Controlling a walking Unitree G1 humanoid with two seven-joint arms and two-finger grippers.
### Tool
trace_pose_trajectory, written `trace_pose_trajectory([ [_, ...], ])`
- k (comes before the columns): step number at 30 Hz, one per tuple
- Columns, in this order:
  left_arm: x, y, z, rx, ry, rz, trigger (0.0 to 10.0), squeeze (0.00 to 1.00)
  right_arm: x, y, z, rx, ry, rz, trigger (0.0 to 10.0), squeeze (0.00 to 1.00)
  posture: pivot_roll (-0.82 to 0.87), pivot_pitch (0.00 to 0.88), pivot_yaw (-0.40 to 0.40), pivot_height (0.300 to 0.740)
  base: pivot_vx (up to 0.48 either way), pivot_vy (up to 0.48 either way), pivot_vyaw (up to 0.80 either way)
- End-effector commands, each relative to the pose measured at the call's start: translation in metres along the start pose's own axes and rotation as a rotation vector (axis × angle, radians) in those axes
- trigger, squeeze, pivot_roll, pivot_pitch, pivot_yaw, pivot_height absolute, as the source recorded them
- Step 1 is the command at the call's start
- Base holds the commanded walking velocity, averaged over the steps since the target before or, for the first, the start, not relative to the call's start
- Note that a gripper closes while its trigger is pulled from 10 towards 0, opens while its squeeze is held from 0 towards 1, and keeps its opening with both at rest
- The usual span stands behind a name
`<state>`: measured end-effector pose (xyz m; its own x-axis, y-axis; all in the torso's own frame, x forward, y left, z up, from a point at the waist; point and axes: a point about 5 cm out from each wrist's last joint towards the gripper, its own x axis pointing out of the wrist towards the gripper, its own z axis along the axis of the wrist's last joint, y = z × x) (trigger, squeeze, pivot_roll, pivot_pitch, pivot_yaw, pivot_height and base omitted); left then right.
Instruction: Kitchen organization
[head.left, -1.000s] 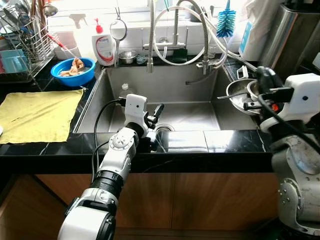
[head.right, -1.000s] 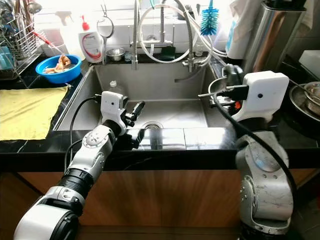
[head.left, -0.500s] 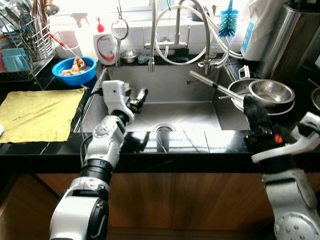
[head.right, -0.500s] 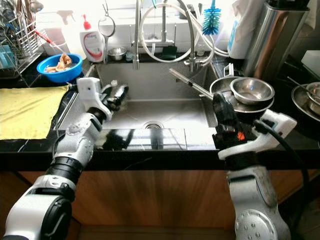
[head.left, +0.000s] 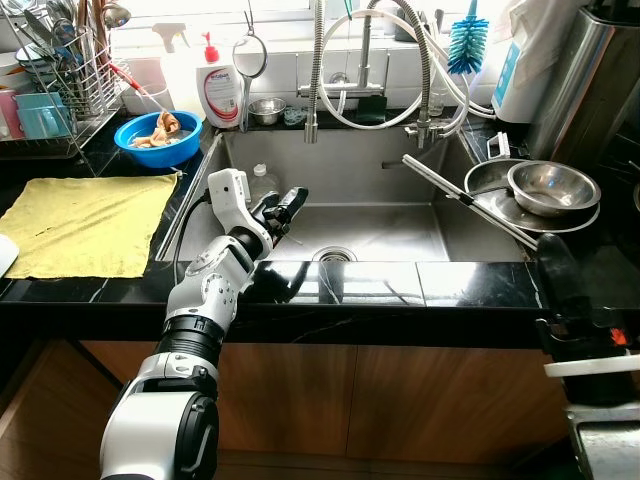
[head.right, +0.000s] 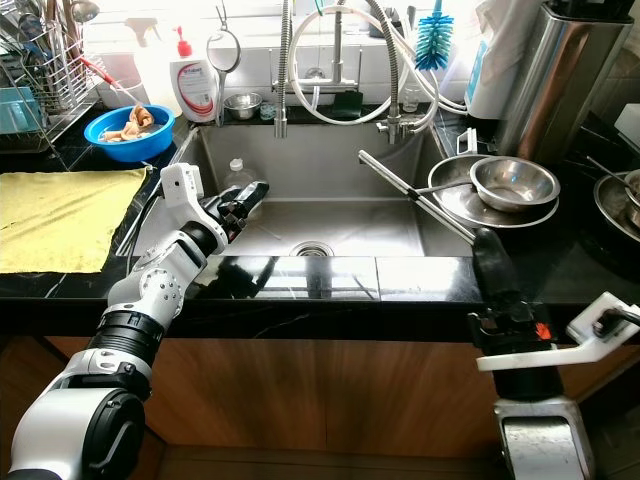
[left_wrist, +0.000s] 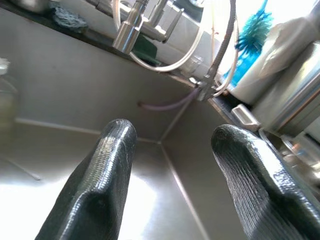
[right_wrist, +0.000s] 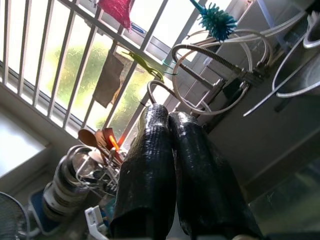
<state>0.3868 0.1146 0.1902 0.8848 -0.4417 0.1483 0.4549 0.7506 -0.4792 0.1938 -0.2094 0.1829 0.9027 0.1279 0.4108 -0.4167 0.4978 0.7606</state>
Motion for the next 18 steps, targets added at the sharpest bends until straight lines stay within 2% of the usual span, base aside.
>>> trace_pose_trajectory([
  [1, -0.001, -0.003, 0.001, -0.086, 0.005, -0.033, 10.0, 0.00, -0.009, -0.007, 0.003, 0.043, 0.011, -0.007, 10.0, 0.00, -0.04, 0.000, 0.043, 0.740, 0.000, 0.000, 0.00],
  [2, -0.001, -0.005, 0.001, -0.145, 0.006, -0.053, 10.0, 0.00, -0.013, -0.007, 0.005, 0.074, 0.015, 0.017, 10.0, 0.00, -0.04, 0.000, 0.042, 0.740, 0.000, 0.000, 0.00],
  [6, -0.002, -0.006, 0.002, -0.206, 0.006, -0.080, 10.0, 0.00, -0.017, -0.002, 0.006, 0.103, 0.029, 0.063, 10.0, 0.00, -0.04, 0.000, 0.042, 0.740, 0.000, 0.000, 0.00],
  [9, -0.002, -0.011, 0.004, -0.354, -0.006, -0.124, 10.0, 0.00, -0.021, -0.001, 0.000, 0.110, 0.084, 0.077, 10.0, 0.00, -0.04, 0.000, 0.040, 0.740, 0.000, 0.000, 0.00],
  [10, -0.003, -0.014, 0.004, -0.380, -0.004, -0.159, 10.0, 0.00, -0.022, 0.000, -0.001, 0.125, 0.085, 0.087, 10.0, 0.00, -0.04, 0.000, 0.042, 0.740, 0.000, 0.000, 0.00],
  [14, -0.005, -0.023, 0.004, -0.414, 0.002, -0.230, 10.0, 0.00, -0.023, 0.000, -0.002, 0.123, 0.095, 0.086, 10.0, 0.00, -0.04, 0.000, 0.040, 0.740, 0.000, 0.000, 0.00],
  [17, -0.009, -0.041, 0.003, -0.460, 0.022, -0.349, 10.0, 0.00, -0.023, -0.006, -0.005, 0.102, 0.124, 0.050, 10.0, 0.00, -0.03, 0.000, 0.039, 0.740, 0.000, 0.000, 0.00],
  [18, -0.009, -0.041, 0.003, -0.460, 0.022, -0.349, 10.0, 0.00, -0.023, -0.006, -0.005, 0.102, 0.124, 0.050, 10.0, 0.00, -0.03, 0.000, 0.039, 0.740, 0.000, 0.000, 0.00],
])
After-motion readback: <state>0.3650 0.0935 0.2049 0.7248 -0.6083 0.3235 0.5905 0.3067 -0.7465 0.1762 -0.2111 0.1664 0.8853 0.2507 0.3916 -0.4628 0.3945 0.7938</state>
